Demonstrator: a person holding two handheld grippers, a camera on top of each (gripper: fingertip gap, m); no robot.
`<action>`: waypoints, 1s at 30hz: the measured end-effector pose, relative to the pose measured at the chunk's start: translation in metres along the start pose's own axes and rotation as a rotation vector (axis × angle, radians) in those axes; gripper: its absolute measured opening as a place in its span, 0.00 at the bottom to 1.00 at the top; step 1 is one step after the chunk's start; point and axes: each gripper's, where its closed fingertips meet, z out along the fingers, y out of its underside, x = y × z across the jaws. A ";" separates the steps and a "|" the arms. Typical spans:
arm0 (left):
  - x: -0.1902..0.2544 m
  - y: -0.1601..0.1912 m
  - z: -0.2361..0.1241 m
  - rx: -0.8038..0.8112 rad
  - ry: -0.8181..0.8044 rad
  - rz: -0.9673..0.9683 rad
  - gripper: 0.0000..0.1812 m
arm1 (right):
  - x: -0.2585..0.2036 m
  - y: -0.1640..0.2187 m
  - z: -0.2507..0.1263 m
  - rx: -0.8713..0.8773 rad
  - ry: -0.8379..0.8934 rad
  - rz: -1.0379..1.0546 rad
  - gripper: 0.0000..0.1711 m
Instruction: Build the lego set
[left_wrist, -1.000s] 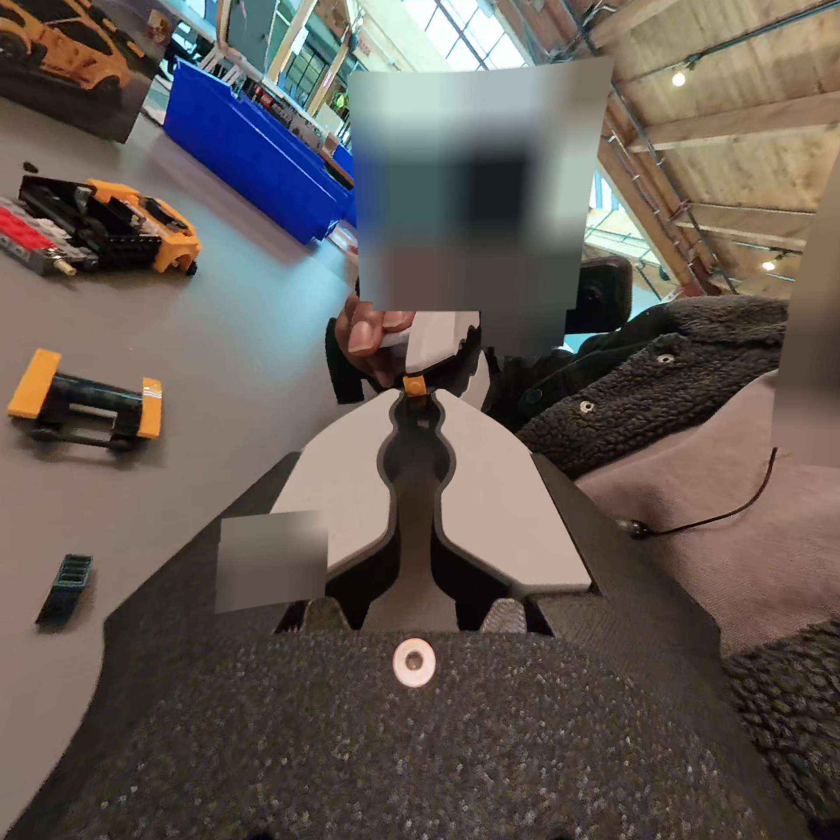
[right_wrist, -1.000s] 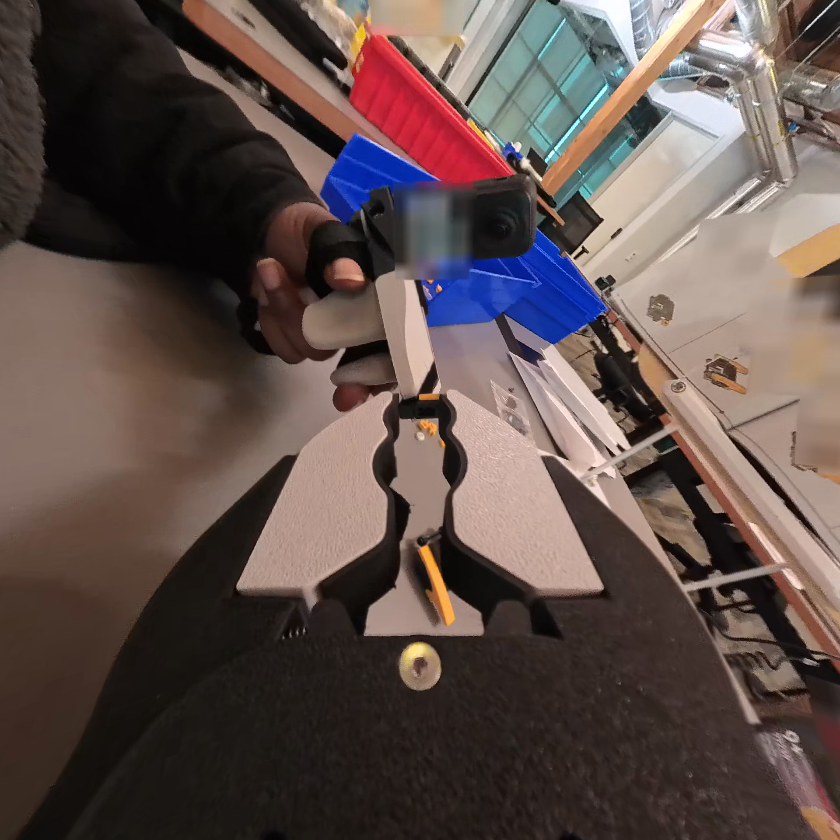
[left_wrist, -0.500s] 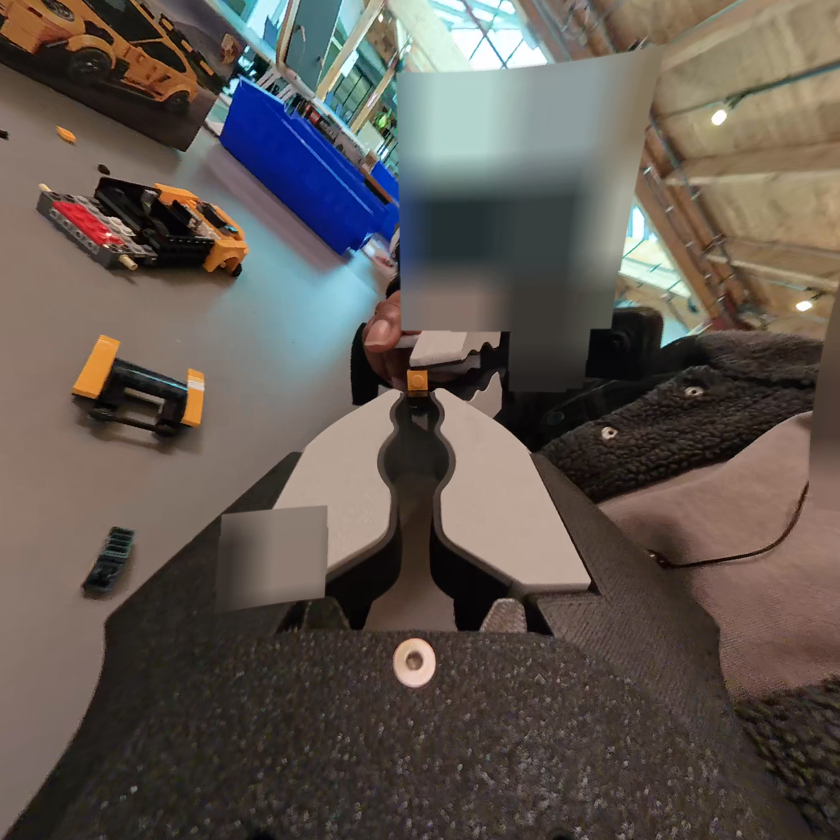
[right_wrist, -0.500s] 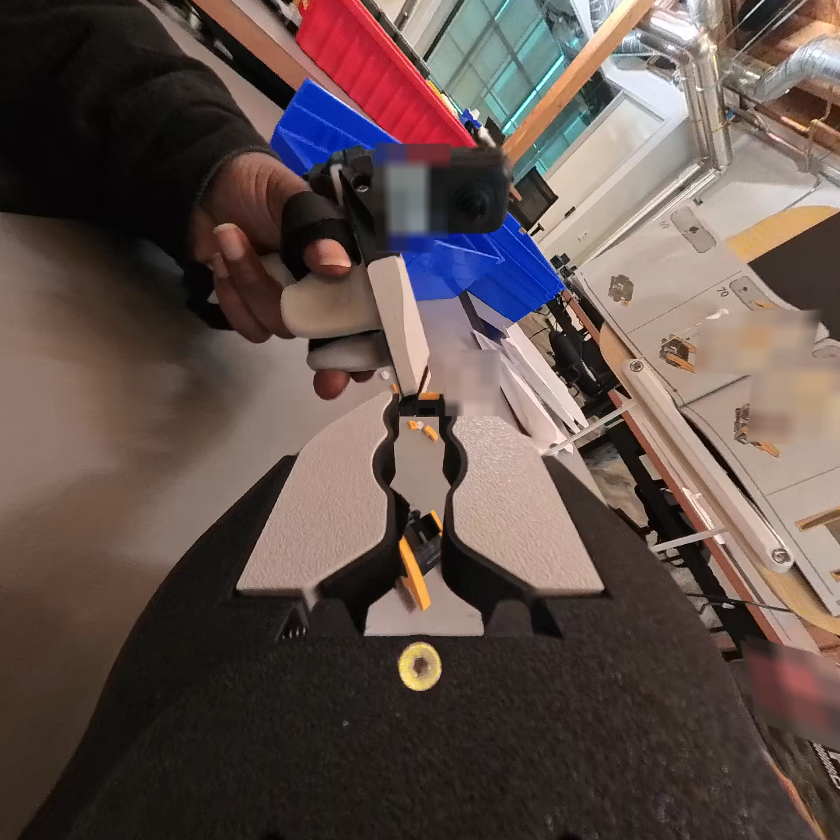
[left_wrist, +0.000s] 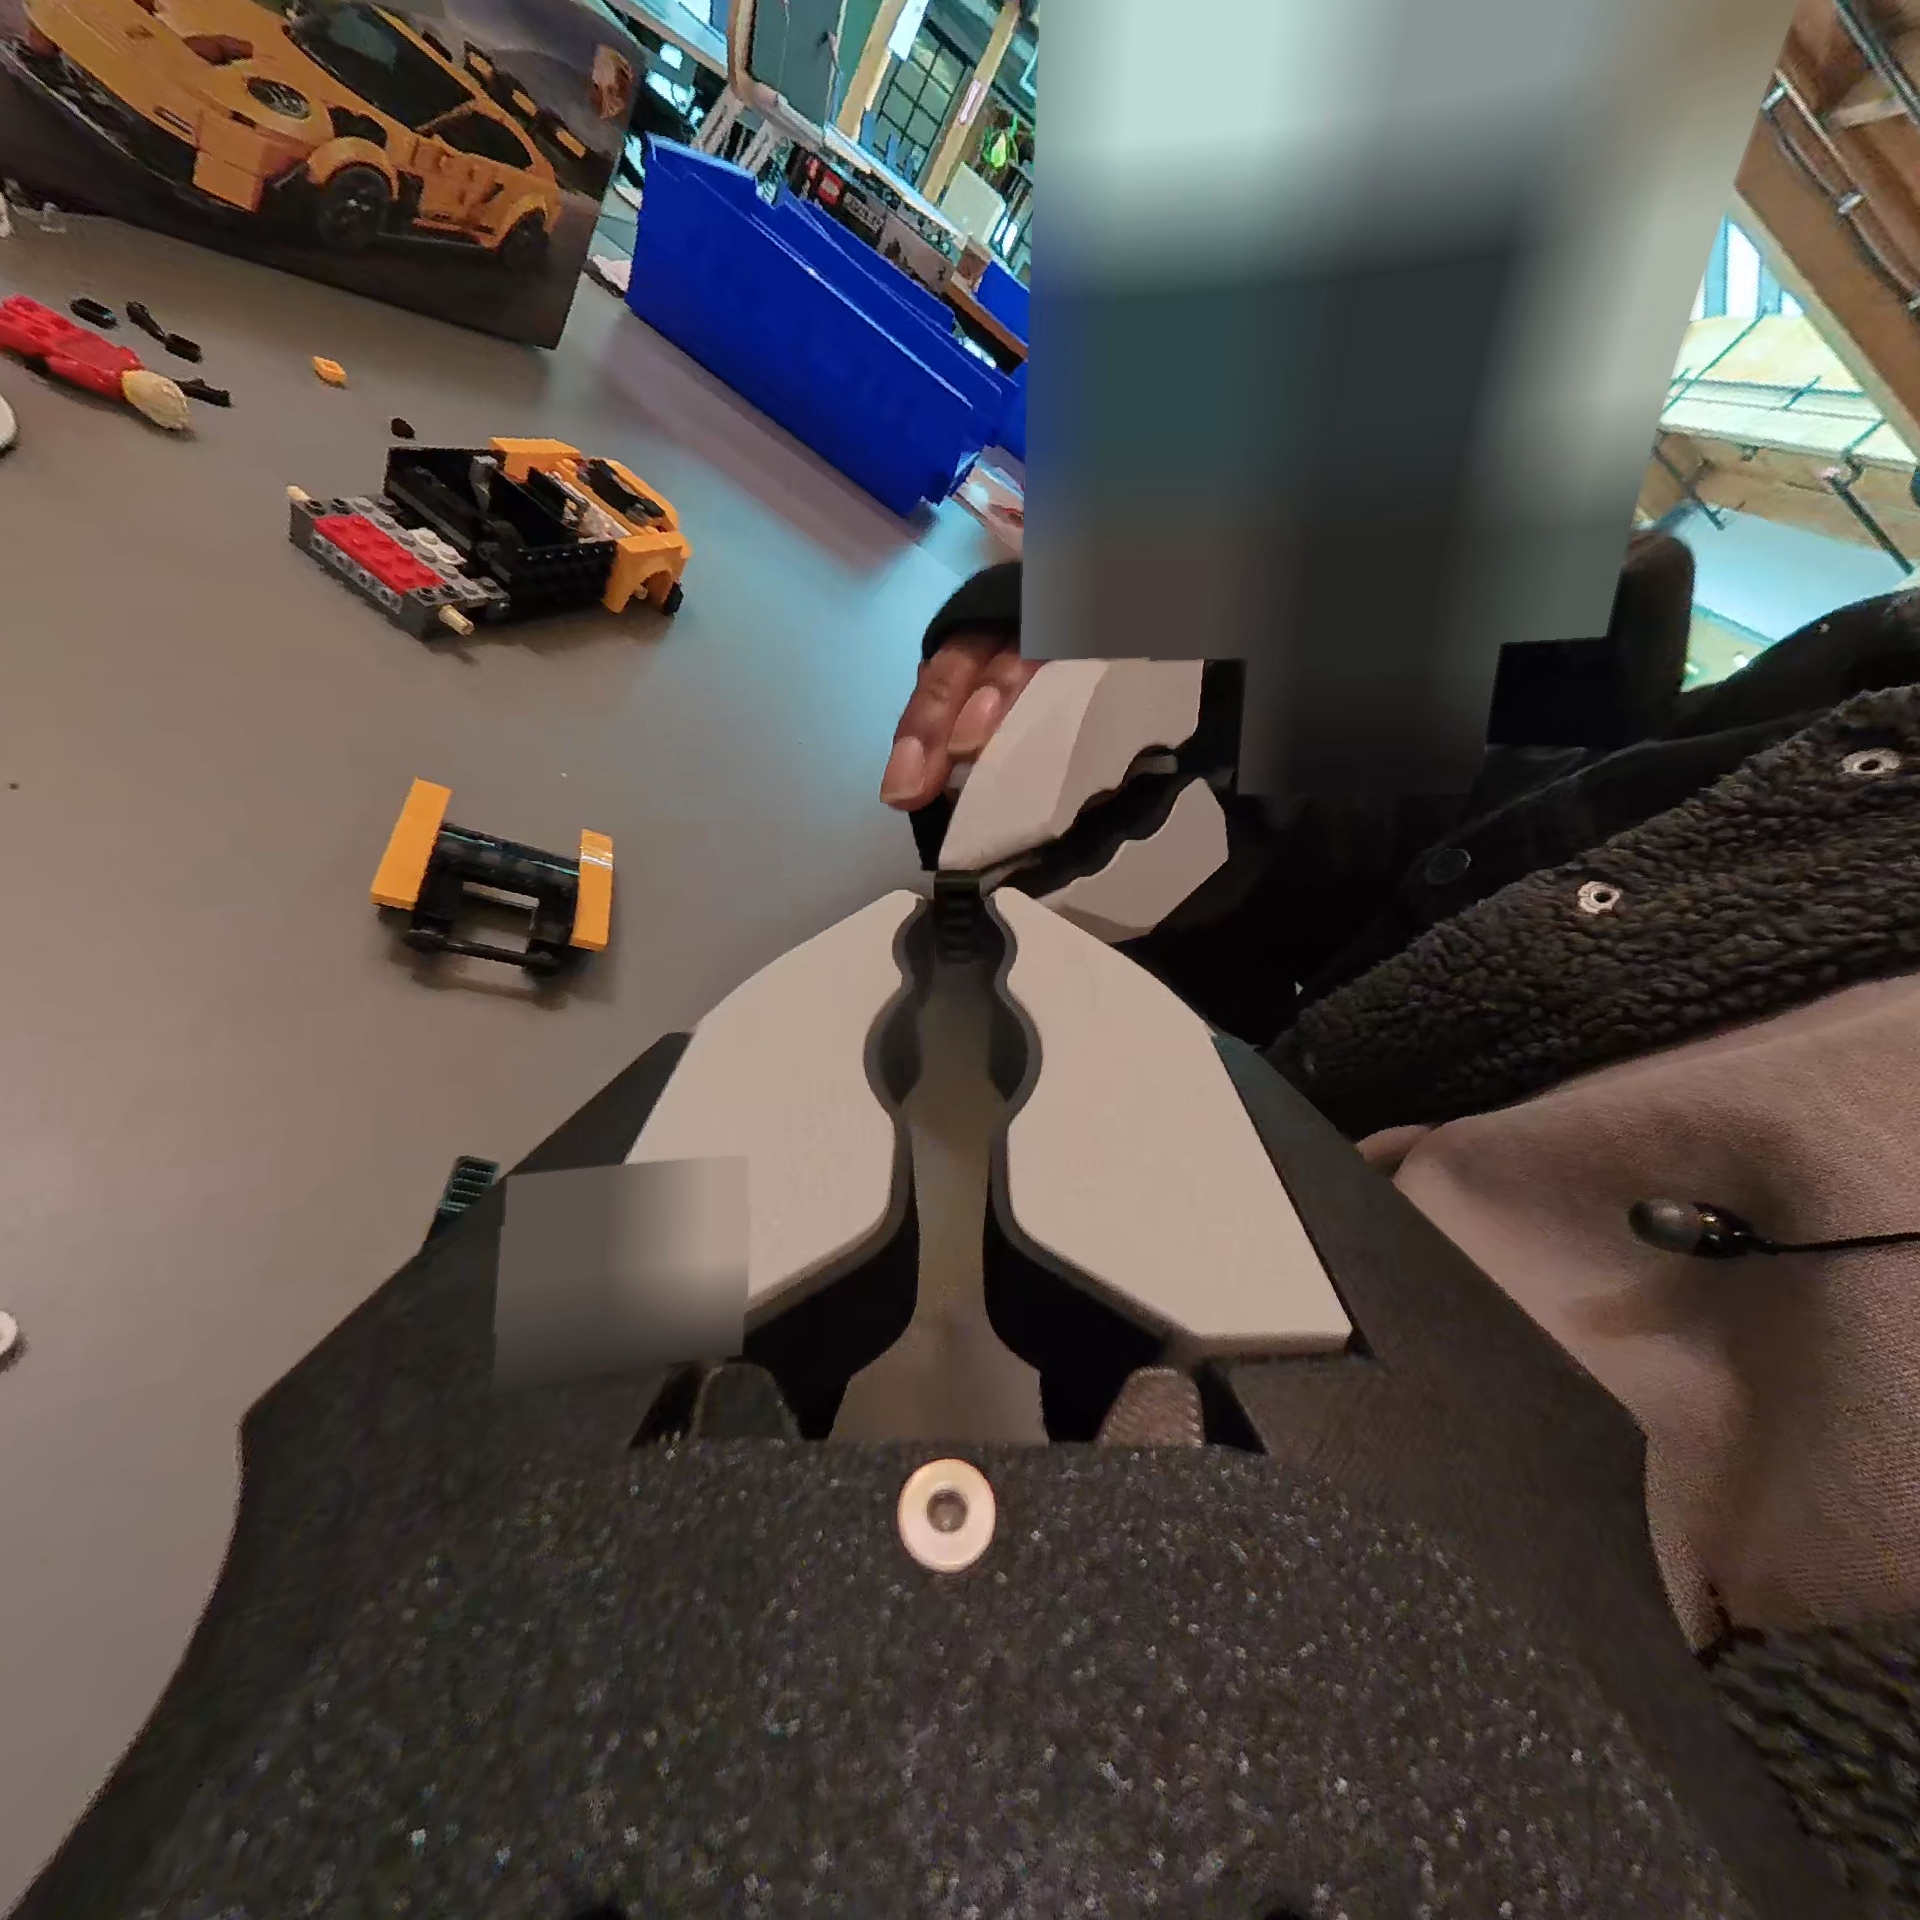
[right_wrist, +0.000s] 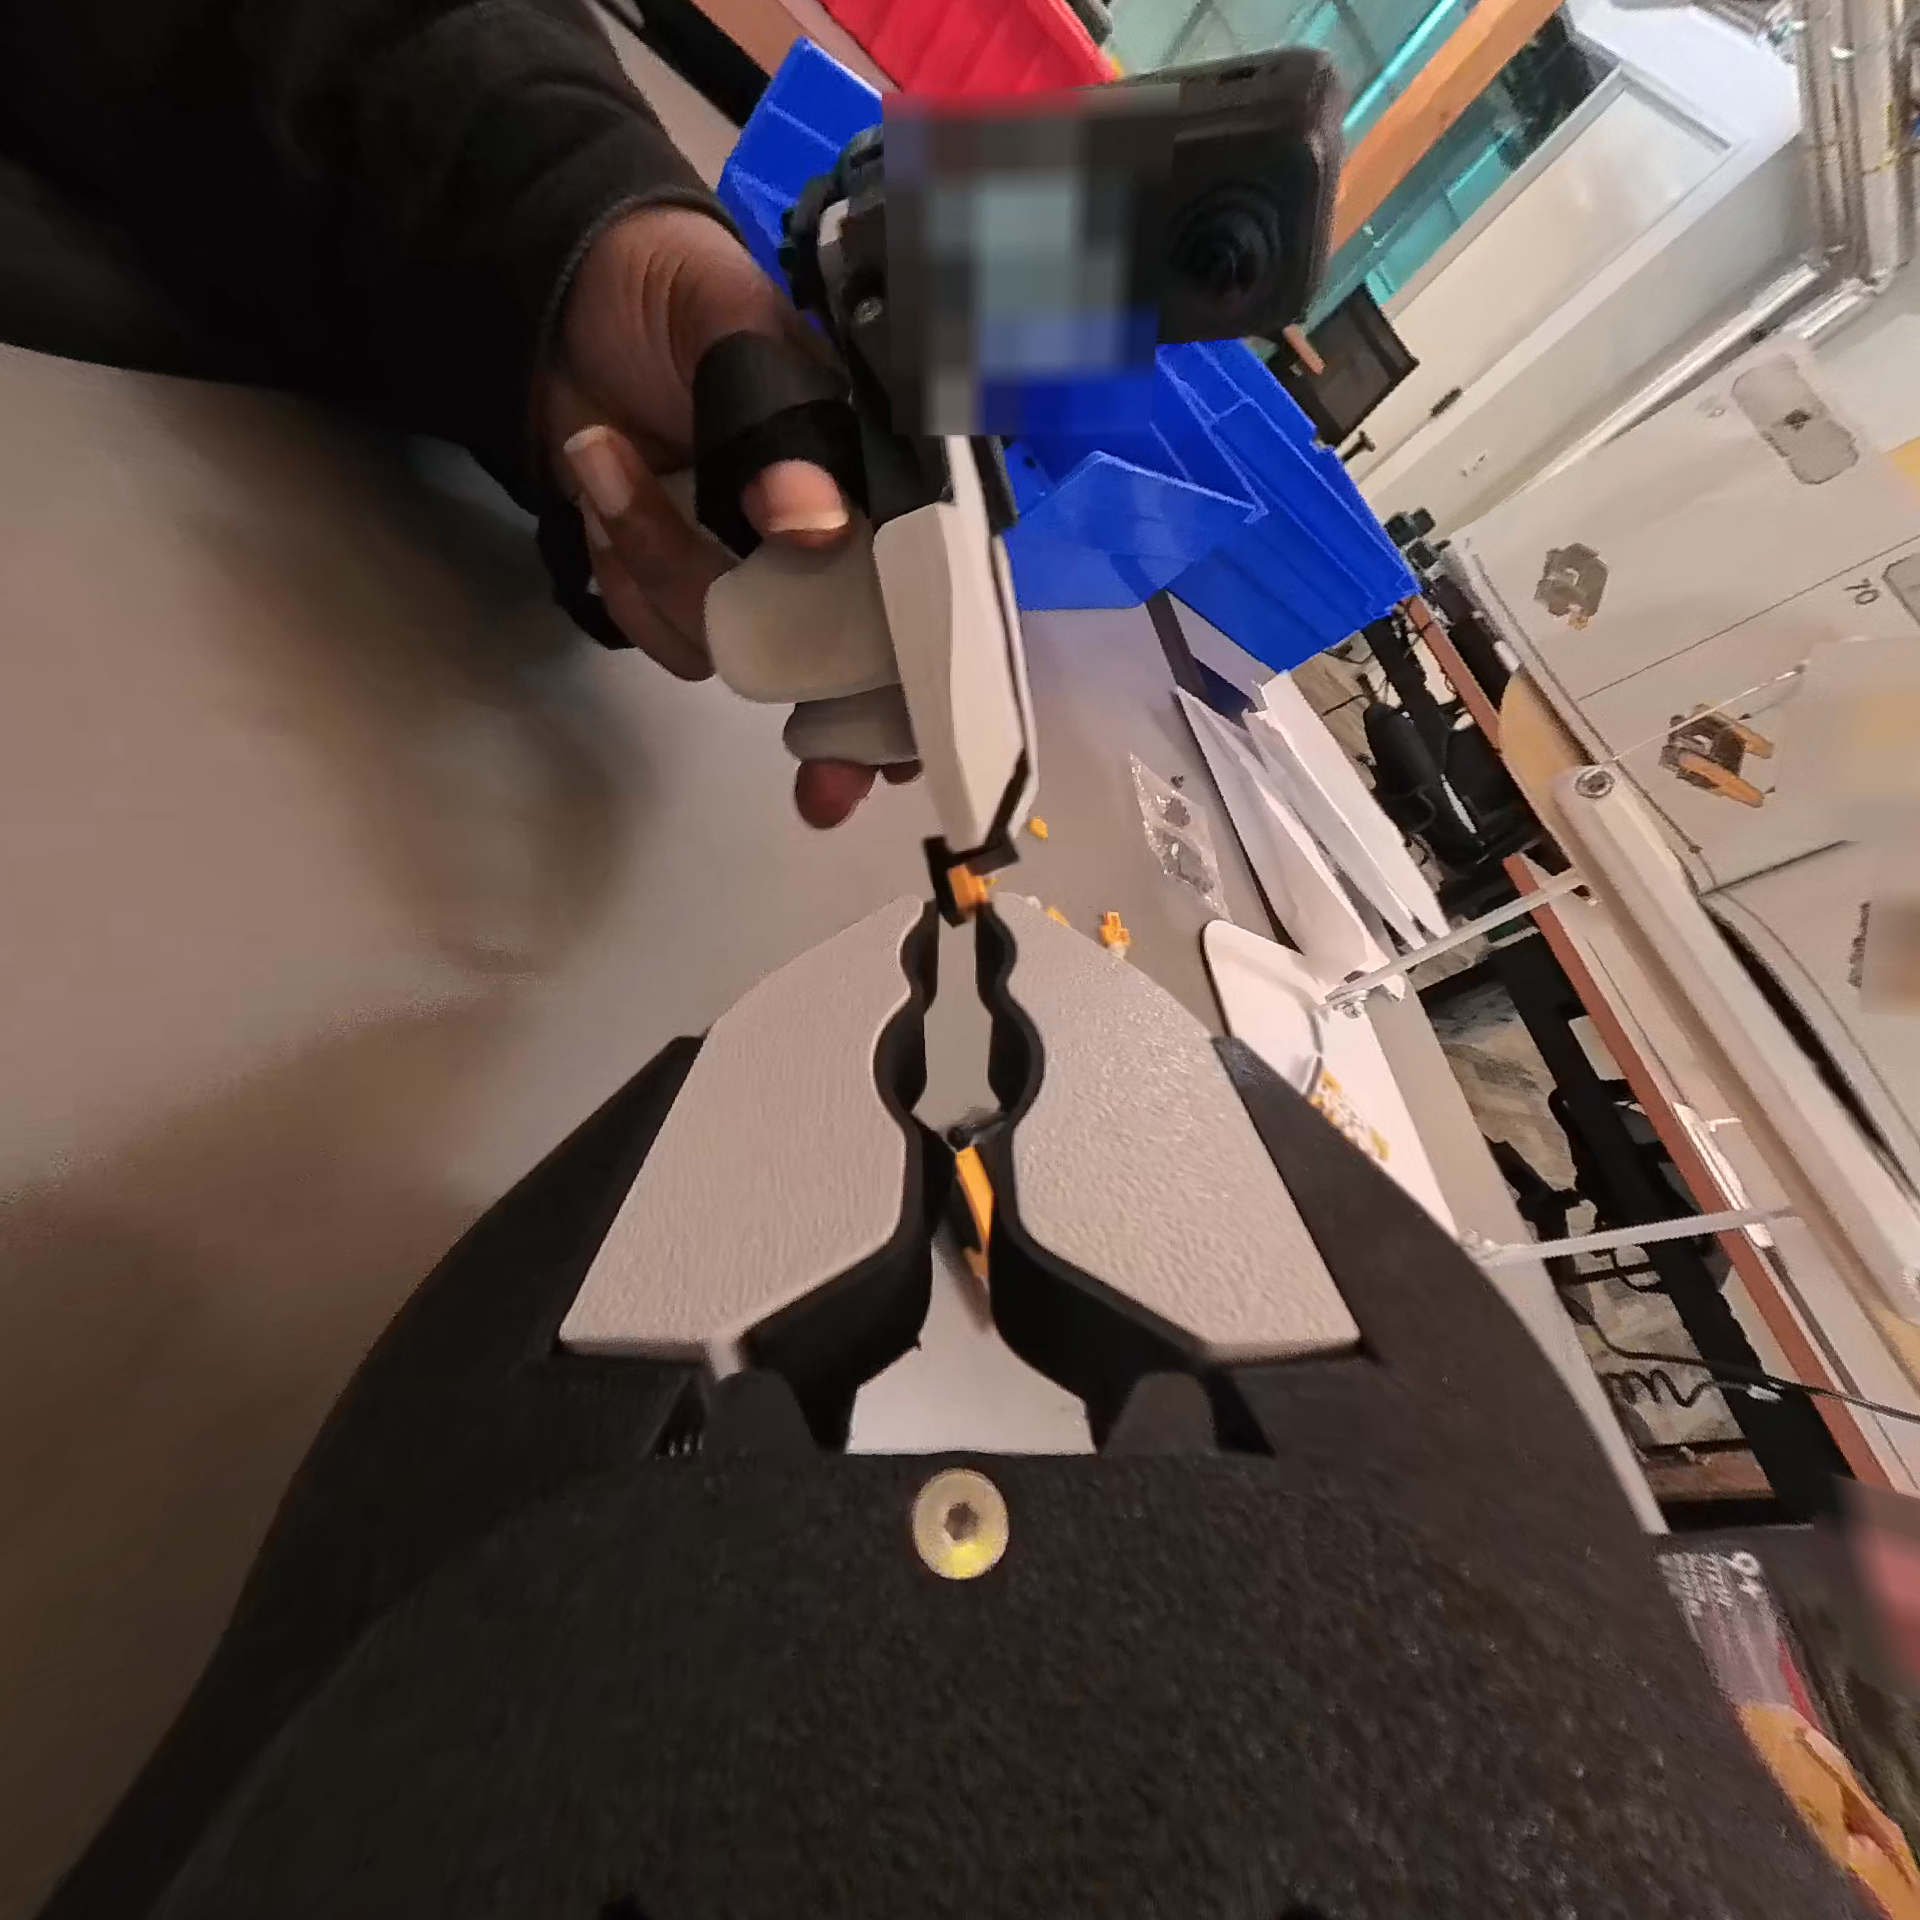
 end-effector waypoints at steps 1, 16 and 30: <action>0.000 -0.001 -0.001 0.003 0.001 -0.001 0.04 | -0.001 0.000 0.001 0.005 -0.001 0.007 0.06; -0.004 0.006 -0.002 -0.049 -0.046 0.127 0.04 | -0.003 0.005 0.002 0.015 -0.066 0.149 0.08; 0.002 0.011 0.001 -0.064 -0.028 0.212 0.04 | -0.010 -0.002 0.001 0.068 -0.171 0.316 0.05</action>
